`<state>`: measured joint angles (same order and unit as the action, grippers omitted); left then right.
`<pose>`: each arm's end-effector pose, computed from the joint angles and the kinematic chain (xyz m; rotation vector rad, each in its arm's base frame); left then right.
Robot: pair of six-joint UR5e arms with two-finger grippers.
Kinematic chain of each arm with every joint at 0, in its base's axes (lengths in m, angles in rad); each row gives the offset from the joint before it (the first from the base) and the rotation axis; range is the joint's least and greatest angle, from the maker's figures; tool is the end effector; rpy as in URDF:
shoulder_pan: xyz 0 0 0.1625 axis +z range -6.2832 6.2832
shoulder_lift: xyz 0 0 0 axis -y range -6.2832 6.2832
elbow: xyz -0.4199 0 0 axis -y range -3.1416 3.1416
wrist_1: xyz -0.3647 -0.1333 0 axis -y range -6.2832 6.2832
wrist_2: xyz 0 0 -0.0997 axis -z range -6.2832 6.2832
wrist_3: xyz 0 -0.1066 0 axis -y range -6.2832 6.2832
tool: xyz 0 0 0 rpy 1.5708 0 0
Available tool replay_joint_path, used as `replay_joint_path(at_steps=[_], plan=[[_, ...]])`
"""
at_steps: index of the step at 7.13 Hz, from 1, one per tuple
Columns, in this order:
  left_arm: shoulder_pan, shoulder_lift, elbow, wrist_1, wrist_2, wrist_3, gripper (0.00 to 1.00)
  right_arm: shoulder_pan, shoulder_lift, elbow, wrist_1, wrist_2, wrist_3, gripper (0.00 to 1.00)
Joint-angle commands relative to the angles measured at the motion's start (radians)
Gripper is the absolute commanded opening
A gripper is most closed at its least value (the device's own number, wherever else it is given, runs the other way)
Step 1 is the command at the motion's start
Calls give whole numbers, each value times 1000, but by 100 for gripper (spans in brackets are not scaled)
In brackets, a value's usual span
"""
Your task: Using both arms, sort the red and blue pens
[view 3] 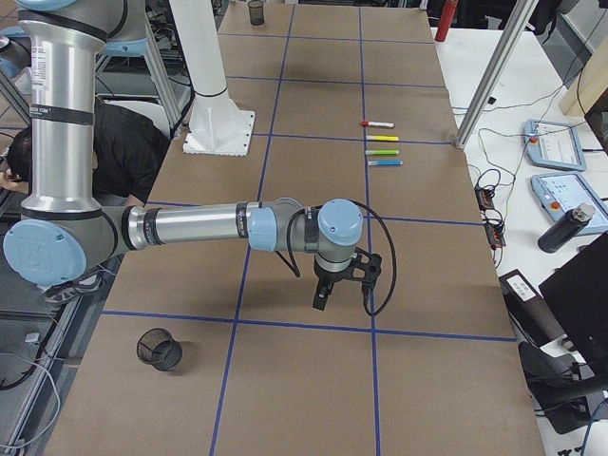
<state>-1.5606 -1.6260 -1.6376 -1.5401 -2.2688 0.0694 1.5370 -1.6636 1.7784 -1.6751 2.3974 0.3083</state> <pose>-0.0598 -0.4925 0.6096 0.1082 0.6949 0.1082 0.0405 -0.4255 0.6100 -0.1313 -0.8186 0.2543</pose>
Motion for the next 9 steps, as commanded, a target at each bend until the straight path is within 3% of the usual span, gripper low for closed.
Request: replay_joint_path(at_steps=[1,7,9], plan=[[0,17,-19,0,-3,1,100,0,4,3,0,-1,2,100],[17,12,-33,-29,-28,-14,100,-2,33,19,6,-3,15,100],[109,-142,-9,-11,-32,-17,100,-41,147,12,-3,-6,15,100]])
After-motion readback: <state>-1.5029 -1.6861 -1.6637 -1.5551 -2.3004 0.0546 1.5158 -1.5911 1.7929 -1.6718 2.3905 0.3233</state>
